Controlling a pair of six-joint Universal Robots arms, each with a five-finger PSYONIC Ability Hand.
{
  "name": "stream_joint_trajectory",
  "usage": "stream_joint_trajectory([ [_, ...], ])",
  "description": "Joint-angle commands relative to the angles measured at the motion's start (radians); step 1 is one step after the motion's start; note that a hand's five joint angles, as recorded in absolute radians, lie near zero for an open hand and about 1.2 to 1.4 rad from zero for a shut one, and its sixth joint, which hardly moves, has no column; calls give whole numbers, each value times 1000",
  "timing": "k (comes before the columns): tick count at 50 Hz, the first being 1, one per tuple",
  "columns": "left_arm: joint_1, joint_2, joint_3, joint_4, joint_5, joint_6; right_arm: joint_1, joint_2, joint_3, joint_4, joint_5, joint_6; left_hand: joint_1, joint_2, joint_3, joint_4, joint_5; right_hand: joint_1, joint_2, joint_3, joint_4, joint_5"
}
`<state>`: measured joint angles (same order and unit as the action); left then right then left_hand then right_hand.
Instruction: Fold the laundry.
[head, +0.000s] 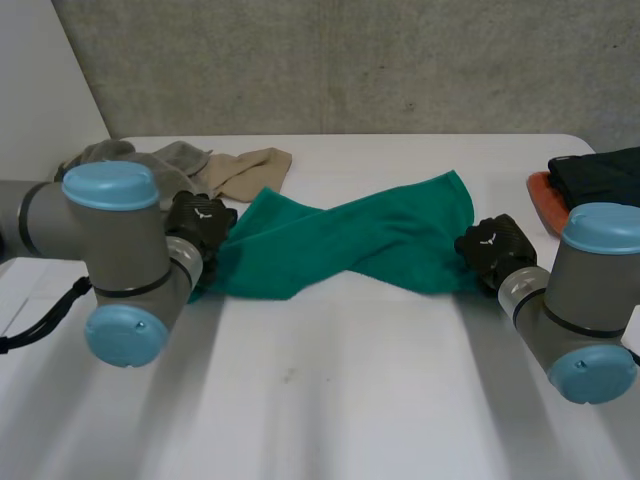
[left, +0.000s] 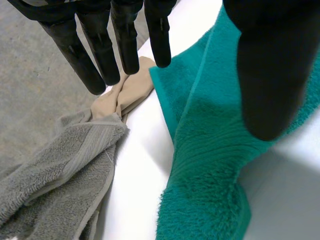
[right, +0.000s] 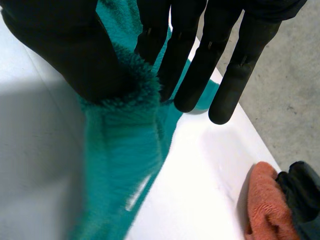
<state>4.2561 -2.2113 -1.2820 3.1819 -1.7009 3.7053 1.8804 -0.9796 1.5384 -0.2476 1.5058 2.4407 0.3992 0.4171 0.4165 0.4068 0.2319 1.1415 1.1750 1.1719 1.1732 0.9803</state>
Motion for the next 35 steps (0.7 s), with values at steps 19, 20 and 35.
stream_joint_trajectory([
  [19, 38, -140, 102, -10, -40, 133, -17, -10, -11, 111, -4, 141, 996, 978, 978, 988, 988, 255, 221, 224, 223, 241],
  [20, 38, -130, 105, -10, -39, 130, -17, -13, -11, 113, -4, 141, 997, 979, 980, 989, 990, 255, 221, 224, 223, 241],
  [35, -54, 280, 101, 3, -22, -145, -98, -416, -92, 267, -18, 149, 997, 979, 980, 990, 990, 255, 221, 224, 223, 241],
])
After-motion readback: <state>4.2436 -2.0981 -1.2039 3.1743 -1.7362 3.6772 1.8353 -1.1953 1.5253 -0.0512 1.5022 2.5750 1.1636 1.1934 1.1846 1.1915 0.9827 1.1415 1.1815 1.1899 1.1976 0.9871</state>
